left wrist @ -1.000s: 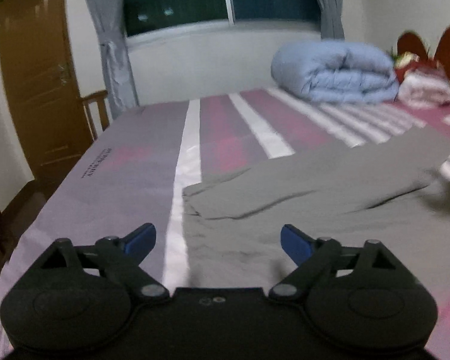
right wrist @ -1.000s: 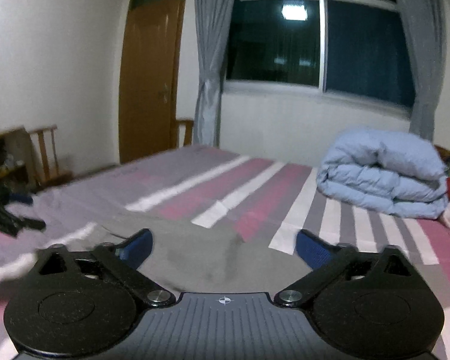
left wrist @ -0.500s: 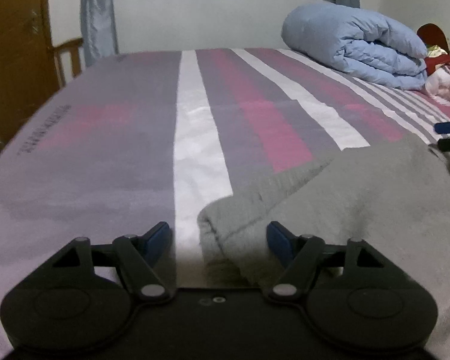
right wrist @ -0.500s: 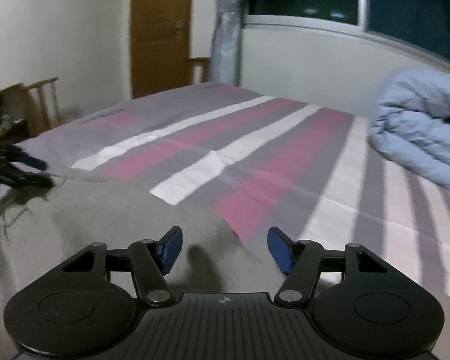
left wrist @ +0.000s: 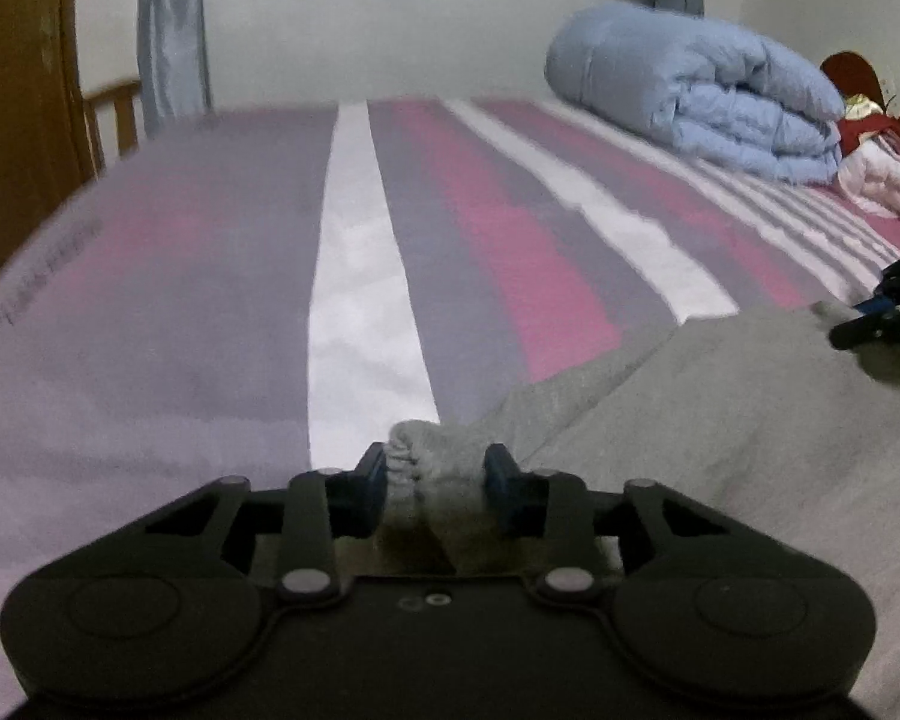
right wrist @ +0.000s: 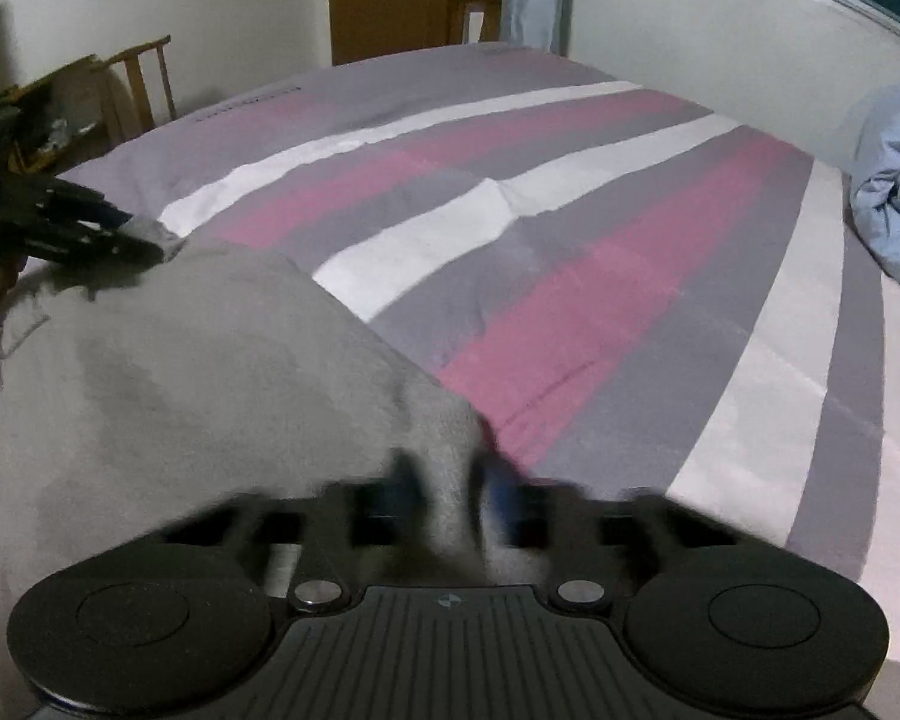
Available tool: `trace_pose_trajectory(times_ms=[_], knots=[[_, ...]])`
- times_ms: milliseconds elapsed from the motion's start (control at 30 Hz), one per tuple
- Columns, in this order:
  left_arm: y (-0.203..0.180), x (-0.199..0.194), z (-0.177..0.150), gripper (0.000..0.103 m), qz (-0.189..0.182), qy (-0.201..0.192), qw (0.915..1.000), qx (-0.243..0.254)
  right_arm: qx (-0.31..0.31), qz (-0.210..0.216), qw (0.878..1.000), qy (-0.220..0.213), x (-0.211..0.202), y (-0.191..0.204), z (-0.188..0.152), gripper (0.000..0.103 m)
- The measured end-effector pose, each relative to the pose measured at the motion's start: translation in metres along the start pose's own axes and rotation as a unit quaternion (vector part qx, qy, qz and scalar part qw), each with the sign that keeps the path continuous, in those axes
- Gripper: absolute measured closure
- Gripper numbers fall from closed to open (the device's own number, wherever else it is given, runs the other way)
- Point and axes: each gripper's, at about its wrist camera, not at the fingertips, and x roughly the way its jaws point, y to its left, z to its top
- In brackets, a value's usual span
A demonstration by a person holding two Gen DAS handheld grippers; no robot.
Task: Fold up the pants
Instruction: 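Lift the cuffs with both grippers and carry them toward the waistband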
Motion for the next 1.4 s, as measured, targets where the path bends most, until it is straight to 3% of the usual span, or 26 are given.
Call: trace_pose_trajectory(times_ms=[67,200,433,633,800,867,900,1000,1067,1167,1200,1233,1300,1333,1400], knots=[[-0.005,-0.022,-0.001,0.082,-0.002,-0.054,0.9985,0.002,-0.016,-0.022,0.999,-0.024,-0.025,0.017,0.001,0.094],[-0.008,-0.075,0.000,0.082,-0.020,-0.125,0.9920,0.002,-0.037,-0.065,0.995,-0.072,-0.082,0.052,-0.005,0.095],[-0.026,-0.162,-0.026,0.082,-0.046,-0.166,0.9847,0.025,-0.105,-0.126,0.977,-0.134,-0.176,0.140,-0.053,0.094],[-0.045,-0.202,-0.075,0.082,-0.038,-0.140,0.9887,0.039,-0.149,-0.157,0.967,-0.130,-0.187,0.220,-0.119,0.094],[-0.054,-0.211,-0.125,0.082,-0.027,-0.088,0.9957,0.008,-0.128,-0.180,0.969,-0.113,-0.176,0.264,-0.181,0.092],[-0.060,-0.209,-0.145,0.080,0.000,-0.048,0.9988,-0.012,-0.125,-0.188,0.969,-0.104,-0.173,0.278,-0.201,0.088],[-0.060,-0.212,-0.154,0.076,0.009,-0.046,0.9984,-0.032,-0.119,-0.185,0.970,-0.104,-0.175,0.283,-0.210,0.087],[-0.056,-0.226,-0.167,0.067,0.041,-0.044,0.9928,-0.104,-0.071,-0.179,0.974,-0.115,-0.190,0.285,-0.226,0.087],[-0.055,-0.237,-0.169,0.067,0.043,-0.056,0.9853,-0.155,-0.016,-0.182,0.975,-0.127,-0.202,0.276,-0.226,0.087],[-0.059,-0.246,-0.163,0.055,0.015,-0.077,0.9738,-0.214,0.086,-0.173,0.970,-0.145,-0.218,0.252,-0.218,0.086],[-0.059,-0.247,-0.160,0.043,-0.001,-0.084,0.9697,-0.229,0.126,-0.164,0.967,-0.149,-0.221,0.242,-0.215,0.082],[-0.060,-0.245,-0.154,0.038,-0.017,-0.092,0.9637,-0.250,0.173,-0.152,0.961,-0.151,-0.223,0.234,-0.214,0.074],[-0.059,-0.240,-0.153,0.042,-0.041,-0.094,0.9517,-0.289,0.246,-0.126,0.949,-0.150,-0.219,0.212,-0.208,0.059],[-0.057,-0.233,-0.148,0.045,-0.051,-0.086,0.9465,-0.307,0.278,-0.111,0.942,-0.150,-0.217,0.203,-0.207,0.058],[-0.051,-0.223,-0.150,0.062,-0.053,-0.059,0.9420,-0.326,0.318,-0.093,0.932,-0.145,-0.208,0.191,-0.203,0.058]])
